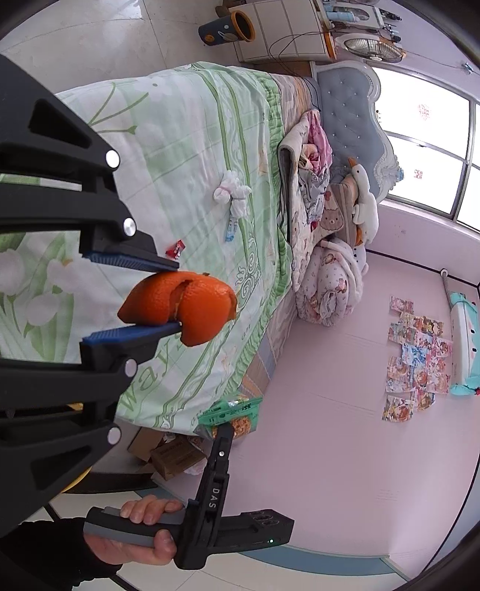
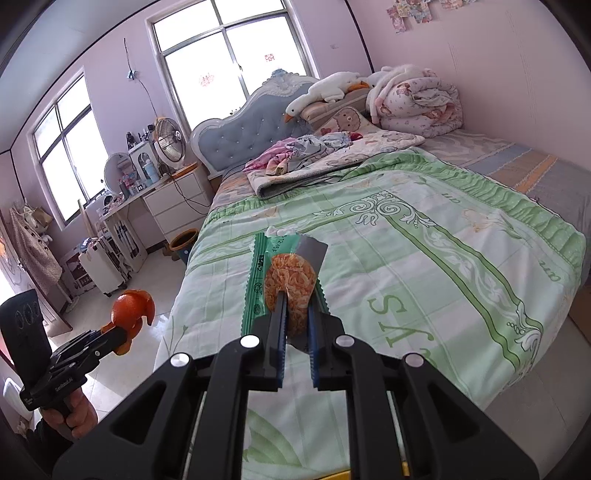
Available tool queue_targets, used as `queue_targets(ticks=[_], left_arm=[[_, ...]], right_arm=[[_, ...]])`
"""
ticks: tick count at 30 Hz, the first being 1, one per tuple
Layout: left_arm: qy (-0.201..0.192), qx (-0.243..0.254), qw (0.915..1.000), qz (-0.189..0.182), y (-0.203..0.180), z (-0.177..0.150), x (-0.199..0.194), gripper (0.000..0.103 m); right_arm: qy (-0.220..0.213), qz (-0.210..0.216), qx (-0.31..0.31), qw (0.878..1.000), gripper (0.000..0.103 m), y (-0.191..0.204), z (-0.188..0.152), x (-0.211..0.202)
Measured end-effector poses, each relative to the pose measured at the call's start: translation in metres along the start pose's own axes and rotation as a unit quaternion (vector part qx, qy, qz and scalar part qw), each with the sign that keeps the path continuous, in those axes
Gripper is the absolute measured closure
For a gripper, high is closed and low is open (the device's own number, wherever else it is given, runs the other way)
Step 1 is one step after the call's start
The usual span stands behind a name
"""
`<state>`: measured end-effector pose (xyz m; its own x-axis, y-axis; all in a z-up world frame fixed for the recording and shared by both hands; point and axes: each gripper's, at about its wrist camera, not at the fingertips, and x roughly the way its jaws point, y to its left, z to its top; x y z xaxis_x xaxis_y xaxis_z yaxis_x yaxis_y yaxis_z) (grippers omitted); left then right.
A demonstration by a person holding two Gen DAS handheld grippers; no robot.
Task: Collect trash
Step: 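Lift and carry the snack wrapper and orange peel over the bin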
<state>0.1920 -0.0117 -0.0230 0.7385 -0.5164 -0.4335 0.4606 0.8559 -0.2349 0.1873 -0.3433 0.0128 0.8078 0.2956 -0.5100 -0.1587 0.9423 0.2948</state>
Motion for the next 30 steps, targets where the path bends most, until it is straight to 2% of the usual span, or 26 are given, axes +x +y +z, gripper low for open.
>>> queue_targets(ticks=[7,17,30], left_arm=[[0.009,0.031,0.9993,-0.021,-0.034,-0.014,-0.006,0.078],[0.055,0.069,0.9947,-0.053,-0.078,-0.048,0.004,0.078],[0.140,0.107,0.9803,-0.089,-0.125,-0.090,0.034,0.078]], right_arm=[[0.000,-0.012,0.017,1.000,0.093,-0.015,-0.036,-0.038],[0.019,-0.039,0.035,0.998,0.093,-0.034,-0.090,-0.073],[0.043,-0.063,0.062,0.995,0.093,-0.060,-0.138,-0.106]])
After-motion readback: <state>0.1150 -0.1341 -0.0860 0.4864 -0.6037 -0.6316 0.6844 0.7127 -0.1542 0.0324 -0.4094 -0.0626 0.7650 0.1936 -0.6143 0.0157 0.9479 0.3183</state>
